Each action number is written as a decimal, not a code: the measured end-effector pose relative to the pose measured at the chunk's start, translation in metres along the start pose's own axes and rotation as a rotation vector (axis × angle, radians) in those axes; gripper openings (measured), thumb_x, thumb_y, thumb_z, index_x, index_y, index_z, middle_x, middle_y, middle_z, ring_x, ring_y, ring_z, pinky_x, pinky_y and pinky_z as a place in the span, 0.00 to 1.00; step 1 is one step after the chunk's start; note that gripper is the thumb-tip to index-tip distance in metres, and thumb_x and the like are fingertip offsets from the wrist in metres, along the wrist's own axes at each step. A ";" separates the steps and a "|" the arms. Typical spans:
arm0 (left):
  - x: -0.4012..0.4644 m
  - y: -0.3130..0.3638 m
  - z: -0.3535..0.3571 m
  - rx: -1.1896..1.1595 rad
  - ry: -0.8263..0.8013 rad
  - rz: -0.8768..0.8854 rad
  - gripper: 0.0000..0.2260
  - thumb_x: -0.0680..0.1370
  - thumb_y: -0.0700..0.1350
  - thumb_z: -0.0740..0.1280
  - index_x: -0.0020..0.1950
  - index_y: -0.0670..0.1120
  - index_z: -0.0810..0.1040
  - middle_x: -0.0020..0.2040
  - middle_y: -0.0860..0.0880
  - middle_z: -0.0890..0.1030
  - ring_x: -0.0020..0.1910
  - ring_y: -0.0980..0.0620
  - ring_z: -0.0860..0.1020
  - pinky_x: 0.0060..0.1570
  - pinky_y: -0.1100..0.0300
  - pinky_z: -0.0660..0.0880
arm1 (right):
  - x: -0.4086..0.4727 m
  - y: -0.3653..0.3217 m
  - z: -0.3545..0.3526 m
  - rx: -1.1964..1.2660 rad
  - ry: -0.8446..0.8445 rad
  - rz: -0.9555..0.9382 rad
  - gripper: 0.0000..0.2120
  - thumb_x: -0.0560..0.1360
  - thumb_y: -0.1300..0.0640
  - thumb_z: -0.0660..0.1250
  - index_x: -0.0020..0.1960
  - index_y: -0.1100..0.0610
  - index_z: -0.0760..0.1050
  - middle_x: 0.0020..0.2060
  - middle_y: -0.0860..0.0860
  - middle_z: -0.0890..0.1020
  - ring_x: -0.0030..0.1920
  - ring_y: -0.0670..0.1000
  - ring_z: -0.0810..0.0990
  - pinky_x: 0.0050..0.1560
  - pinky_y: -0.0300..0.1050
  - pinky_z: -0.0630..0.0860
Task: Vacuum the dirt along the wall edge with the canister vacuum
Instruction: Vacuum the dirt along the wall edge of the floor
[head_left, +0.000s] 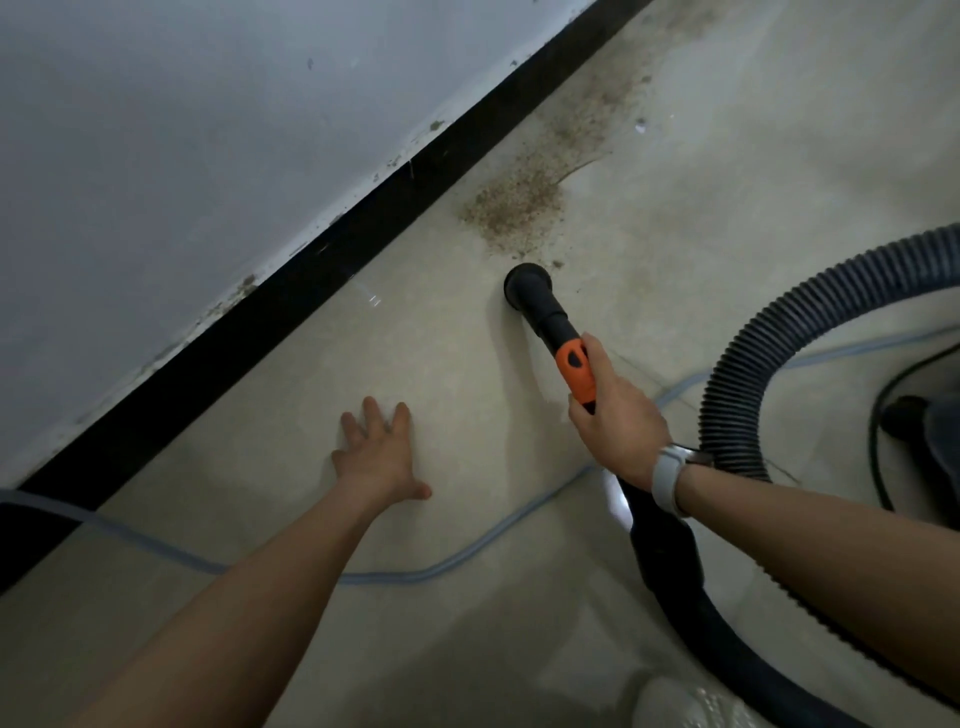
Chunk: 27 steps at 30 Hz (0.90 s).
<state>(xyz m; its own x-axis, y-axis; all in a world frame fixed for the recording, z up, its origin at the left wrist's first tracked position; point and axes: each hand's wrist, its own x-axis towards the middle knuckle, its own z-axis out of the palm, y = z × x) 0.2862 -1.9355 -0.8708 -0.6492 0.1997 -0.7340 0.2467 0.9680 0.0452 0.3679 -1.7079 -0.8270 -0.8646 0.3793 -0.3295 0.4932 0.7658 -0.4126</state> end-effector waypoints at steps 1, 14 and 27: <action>-0.001 0.003 0.000 -0.001 -0.008 -0.003 0.51 0.71 0.57 0.72 0.77 0.49 0.37 0.76 0.41 0.34 0.75 0.36 0.39 0.71 0.40 0.57 | -0.006 0.005 -0.001 -0.002 0.003 0.009 0.34 0.78 0.54 0.59 0.77 0.48 0.43 0.48 0.58 0.78 0.41 0.59 0.77 0.38 0.51 0.74; -0.008 0.015 0.004 0.032 -0.045 0.033 0.50 0.73 0.55 0.71 0.76 0.46 0.34 0.75 0.39 0.32 0.75 0.36 0.37 0.71 0.40 0.57 | -0.005 0.021 -0.008 0.073 0.080 0.104 0.33 0.79 0.55 0.59 0.77 0.48 0.44 0.50 0.59 0.77 0.43 0.60 0.77 0.42 0.51 0.74; -0.006 0.009 0.010 0.042 0.010 0.059 0.51 0.72 0.56 0.72 0.77 0.48 0.35 0.76 0.40 0.33 0.75 0.37 0.36 0.72 0.39 0.52 | 0.032 -0.001 0.007 0.200 0.072 0.002 0.33 0.78 0.56 0.61 0.76 0.49 0.47 0.41 0.52 0.75 0.38 0.56 0.76 0.40 0.50 0.72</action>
<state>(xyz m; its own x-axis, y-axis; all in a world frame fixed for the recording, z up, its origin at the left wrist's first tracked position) 0.2995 -1.9297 -0.8728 -0.6401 0.2578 -0.7238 0.3144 0.9474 0.0594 0.3402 -1.7002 -0.8430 -0.8649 0.4219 -0.2718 0.4975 0.6494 -0.5752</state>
